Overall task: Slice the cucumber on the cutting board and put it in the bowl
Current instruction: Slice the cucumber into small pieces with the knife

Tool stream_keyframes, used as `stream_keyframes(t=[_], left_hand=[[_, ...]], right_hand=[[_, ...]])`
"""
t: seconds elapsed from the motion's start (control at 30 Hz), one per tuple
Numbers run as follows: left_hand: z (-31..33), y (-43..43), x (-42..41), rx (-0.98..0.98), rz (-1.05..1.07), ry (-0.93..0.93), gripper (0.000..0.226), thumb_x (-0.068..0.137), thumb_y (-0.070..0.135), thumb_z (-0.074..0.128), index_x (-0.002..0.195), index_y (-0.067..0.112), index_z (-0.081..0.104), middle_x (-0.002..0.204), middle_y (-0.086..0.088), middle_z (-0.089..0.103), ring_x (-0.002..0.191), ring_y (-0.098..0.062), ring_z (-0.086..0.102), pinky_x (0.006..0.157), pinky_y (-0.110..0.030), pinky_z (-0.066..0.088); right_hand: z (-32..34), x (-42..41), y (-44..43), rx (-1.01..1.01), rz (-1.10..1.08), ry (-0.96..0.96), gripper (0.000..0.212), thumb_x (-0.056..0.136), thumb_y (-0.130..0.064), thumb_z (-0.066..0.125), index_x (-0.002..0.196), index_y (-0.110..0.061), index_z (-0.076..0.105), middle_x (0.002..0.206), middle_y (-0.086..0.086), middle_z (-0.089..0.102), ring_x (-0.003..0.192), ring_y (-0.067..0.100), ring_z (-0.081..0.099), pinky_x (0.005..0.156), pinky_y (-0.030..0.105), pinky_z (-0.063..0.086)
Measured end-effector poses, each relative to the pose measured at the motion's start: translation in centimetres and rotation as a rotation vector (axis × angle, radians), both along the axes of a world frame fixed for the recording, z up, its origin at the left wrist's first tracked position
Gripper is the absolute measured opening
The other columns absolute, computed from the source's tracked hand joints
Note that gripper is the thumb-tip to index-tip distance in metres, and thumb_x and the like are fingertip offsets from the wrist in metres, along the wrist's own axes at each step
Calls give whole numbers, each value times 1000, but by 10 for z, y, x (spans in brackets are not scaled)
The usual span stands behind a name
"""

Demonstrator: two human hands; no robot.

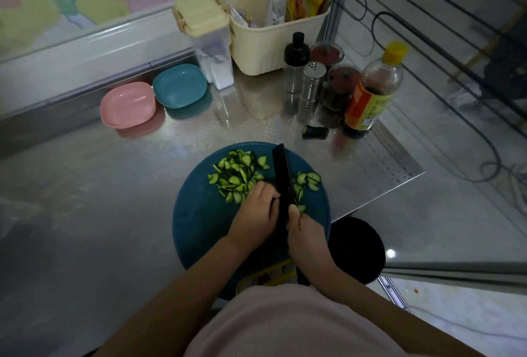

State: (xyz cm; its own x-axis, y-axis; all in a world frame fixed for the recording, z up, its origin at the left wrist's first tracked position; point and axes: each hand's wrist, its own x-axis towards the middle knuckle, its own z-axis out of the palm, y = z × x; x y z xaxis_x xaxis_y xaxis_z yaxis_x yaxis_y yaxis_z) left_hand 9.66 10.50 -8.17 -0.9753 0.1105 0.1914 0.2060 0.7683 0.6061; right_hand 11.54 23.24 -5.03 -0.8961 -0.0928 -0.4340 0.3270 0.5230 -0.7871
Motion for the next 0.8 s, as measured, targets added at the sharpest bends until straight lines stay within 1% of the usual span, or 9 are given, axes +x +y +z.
stream_keyframes(t=[0.1, 0.2, 0.3, 0.37, 0.43, 0.5, 0.57, 0.67, 0.8], left_hand=[[0, 0, 1, -15, -13, 28, 16, 90, 13, 42, 90, 2, 55, 95, -13, 57, 89, -19, 48, 80, -28, 40], [2, -1, 2, -29, -29, 28, 19, 90, 14, 44, 91, 1, 57, 98, -14, 60, 92, -19, 47, 82, -27, 37], [4, -3, 1, -45, -55, 17, 20, 91, 15, 44, 94, 1, 58, 98, -13, 60, 91, -19, 47, 80, -27, 37], [6, -4, 2, -48, -65, -7, 21, 91, 16, 44, 94, 1, 57, 96, -13, 60, 89, -20, 46, 78, -29, 39], [7, -3, 3, -52, -59, -34, 17, 90, 16, 49, 96, 2, 58, 94, -13, 60, 88, -19, 45, 77, -30, 39], [9, -1, 3, -69, -49, -62, 19, 86, 16, 60, 101, 4, 58, 98, -11, 60, 92, -18, 45, 80, -26, 38], [12, 2, 3, -101, -34, -93, 24, 84, 15, 64, 105, 6, 58, 103, -10, 60, 97, -21, 48, 85, -27, 38], [23, 6, 6, -99, 6, -146, 22, 83, 5, 64, 105, 4, 59, 105, -12, 61, 100, -28, 52, 85, -23, 32], [36, 12, 10, -53, 75, -180, 22, 85, 2, 61, 107, 4, 58, 106, -12, 60, 103, -27, 51, 82, -19, 29]], right_hand=[[0, -2, 1, -28, -24, -18, 49, 101, -40, 27, 65, -13, 46, 61, 4, 52, 55, 15, 49, 53, 27, 37], [0, -7, 4, -46, -50, -46, 48, 100, -41, 29, 66, -12, 47, 60, 4, 51, 53, 15, 48, 52, 28, 37], [5, -14, 6, -94, -52, -73, 50, 100, -44, 30, 63, -13, 44, 55, 2, 45, 49, 16, 43, 54, 30, 36], [11, -17, 9, -158, -49, -91, 51, 99, -45, 31, 63, -12, 43, 51, 2, 41, 45, 15, 40, 50, 30, 36], [20, -22, 14, -214, -32, -95, 49, 99, -45, 32, 64, -12, 43, 48, 1, 39, 41, 14, 39, 47, 29, 35], [26, -33, 20, -197, 29, -69, 50, 98, -47, 33, 62, -13, 44, 48, 2, 42, 42, 14, 42, 49, 31, 37], [28, -47, 28, -136, 94, -29, 53, 97, -50, 32, 61, -14, 46, 50, 3, 45, 46, 16, 46, 55, 35, 40], [29, -60, 40, -107, 115, -20, 53, 96, -53, 33, 60, -16, 47, 49, 0, 44, 50, 19, 45, 60, 39, 40], [37, -67, 57, -97, 165, -9, 50, 96, -50, 35, 60, -17, 46, 41, -5, 43, 45, 13, 43, 58, 35, 39]])
